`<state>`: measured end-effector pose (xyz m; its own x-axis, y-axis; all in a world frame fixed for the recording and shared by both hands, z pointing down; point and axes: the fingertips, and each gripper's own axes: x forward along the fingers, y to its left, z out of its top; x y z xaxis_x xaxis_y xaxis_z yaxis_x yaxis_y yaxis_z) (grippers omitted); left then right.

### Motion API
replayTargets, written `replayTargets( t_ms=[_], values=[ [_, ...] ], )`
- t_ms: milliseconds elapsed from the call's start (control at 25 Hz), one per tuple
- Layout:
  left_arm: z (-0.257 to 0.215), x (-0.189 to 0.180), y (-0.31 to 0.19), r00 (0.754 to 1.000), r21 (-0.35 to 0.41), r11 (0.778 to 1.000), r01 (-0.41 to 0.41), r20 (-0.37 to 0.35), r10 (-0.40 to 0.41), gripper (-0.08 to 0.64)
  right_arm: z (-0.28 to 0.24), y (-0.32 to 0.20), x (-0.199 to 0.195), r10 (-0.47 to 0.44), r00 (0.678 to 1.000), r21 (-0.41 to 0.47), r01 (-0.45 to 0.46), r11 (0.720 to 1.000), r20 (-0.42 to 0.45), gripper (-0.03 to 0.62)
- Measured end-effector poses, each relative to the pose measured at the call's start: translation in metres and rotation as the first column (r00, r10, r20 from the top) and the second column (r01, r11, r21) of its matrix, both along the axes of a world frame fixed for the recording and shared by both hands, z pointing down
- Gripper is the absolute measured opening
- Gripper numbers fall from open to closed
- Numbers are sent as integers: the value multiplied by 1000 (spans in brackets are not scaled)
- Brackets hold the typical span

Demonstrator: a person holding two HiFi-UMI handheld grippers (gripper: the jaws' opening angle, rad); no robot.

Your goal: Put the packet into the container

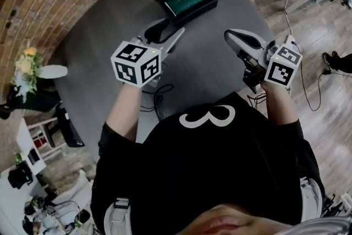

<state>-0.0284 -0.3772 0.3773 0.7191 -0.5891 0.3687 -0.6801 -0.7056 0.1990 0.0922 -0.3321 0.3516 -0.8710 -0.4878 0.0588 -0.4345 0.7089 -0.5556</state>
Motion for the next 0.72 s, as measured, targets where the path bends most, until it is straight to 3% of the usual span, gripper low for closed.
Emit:
replayTargets(
  t_ms=[160, 360, 600, 720],
  values=[
    [-33, -7, 57, 986, -1, 999, 33, -164, -33, 132, -27, 36, -30, -64, 998, 84, 65, 994, -20, 2],
    [-44, -14, 115, 977, -5, 999, 46, -206, -46, 11, -39, 77, -64, -124, 990, 138, 133, 982, -68, 2],
    [-41, -26, 157, 944, -27, 995, 98, -313, -101, 11, -33, 103, -82, -141, 988, 140, 149, 979, -65, 0],
    [-35, -34, 172, 942, 0, 989, 148, -304, -141, 11, -18, 116, -84, -144, 987, 115, 152, 982, -71, 0]
  ],
)
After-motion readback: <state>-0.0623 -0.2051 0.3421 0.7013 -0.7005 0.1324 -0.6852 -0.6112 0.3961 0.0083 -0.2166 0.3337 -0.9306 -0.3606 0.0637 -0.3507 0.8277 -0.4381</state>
